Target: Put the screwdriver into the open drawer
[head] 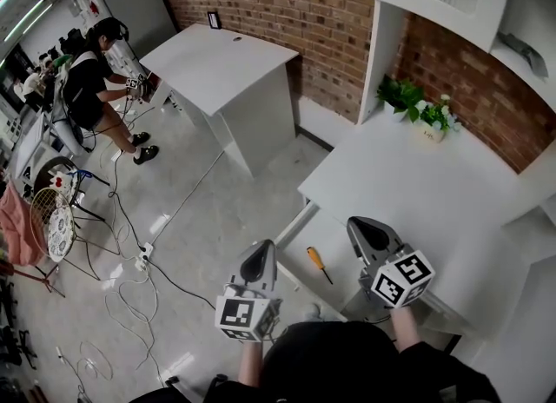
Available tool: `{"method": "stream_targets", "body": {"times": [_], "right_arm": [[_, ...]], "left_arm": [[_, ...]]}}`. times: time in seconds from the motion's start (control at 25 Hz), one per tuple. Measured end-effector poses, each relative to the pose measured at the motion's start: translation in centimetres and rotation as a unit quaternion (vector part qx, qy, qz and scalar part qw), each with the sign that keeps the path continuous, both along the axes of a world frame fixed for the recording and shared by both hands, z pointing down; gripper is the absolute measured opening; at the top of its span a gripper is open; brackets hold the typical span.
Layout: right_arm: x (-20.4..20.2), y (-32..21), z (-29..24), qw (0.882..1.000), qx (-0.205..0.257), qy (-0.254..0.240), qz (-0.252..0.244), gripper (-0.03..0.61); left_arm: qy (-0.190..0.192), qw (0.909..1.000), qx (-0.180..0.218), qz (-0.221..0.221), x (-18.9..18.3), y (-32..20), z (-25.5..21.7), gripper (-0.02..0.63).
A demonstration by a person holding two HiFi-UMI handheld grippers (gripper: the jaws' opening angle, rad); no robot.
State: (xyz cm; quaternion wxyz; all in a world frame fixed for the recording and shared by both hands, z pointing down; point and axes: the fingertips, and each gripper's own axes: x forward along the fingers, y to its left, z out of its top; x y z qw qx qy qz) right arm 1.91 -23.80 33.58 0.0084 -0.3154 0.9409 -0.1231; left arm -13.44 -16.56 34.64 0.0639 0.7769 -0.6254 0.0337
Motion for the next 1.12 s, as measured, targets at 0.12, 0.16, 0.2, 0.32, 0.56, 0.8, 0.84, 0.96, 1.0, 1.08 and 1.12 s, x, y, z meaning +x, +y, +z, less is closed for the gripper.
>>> {"method": "stream_targets", "body": {"times": [0.12, 0.16, 0.2, 0.32, 0.56, 0.8, 0.84, 0.96, 1.0, 1.08, 1.12], "right_arm": [[0.6, -0.3, -1.1, 1.0, 0.016, -0.006, 0.009, 0.015], [0.8, -0.4, -1.3, 1.0, 0.019, -0.007, 0.012, 0.015], [0.9, -0.4, -1.5, 1.0, 0.022, -0.008, 0.014, 0.015], [1.4, -0.6, -2.0, 0.999, 0.029, -0.009, 0.019, 0.015], [1.7, -0.8, -2.1, 0.999, 0.039, -0.003, 0.022, 0.015], [1.8, -1.0, -1.9, 0.999, 0.04, -0.003, 0.022, 0.015], [1.9, -1.0, -1.8, 0.999, 0.04, -0.003, 0.023, 0.015], [1.9, -0.9, -1.8, 0.999, 0.04, -0.001, 0.025, 0.015], [1.9, -0.9, -1.8, 0.999, 0.041, 0.001, 0.026, 0.015], [2.0, -1.0, -1.8, 0.999, 0.042, 0.004, 0.027, 0.015], [2.0, -1.0, -1.7, 0.999, 0.043, 0.005, 0.028, 0.015]], "left_arm": [[-0.001, 0.9999, 0.012, -0.01, -0.5, 0.0, -0.7, 0.009], [-0.001, 0.9998, 0.014, -0.013, -0.7, 0.0, -0.9, 0.008], [0.0, 0.9997, 0.017, -0.016, -0.9, 0.1, -1.1, 0.009], [0.0, 0.9994, 0.023, -0.026, -1.3, 0.1, -1.6, 0.009], [-0.003, 0.999, 0.025, -0.036, -1.6, 0.4, -1.7, 0.009], [-0.004, 0.999, 0.025, -0.036, -1.5, 0.4, -1.7, 0.009], [-0.004, 0.999, 0.024, -0.036, -1.5, 0.4, -1.7, 0.008], [-0.006, 0.9991, 0.023, -0.036, -1.5, 0.5, -1.7, 0.008], [-0.006, 0.9991, 0.023, -0.036, -1.6, 0.5, -1.7, 0.009], [-0.006, 0.9991, 0.022, -0.036, -1.6, 0.4, -1.7, 0.008], [-0.007, 0.9991, 0.022, -0.036, -1.5, 0.4, -1.7, 0.009]]}}
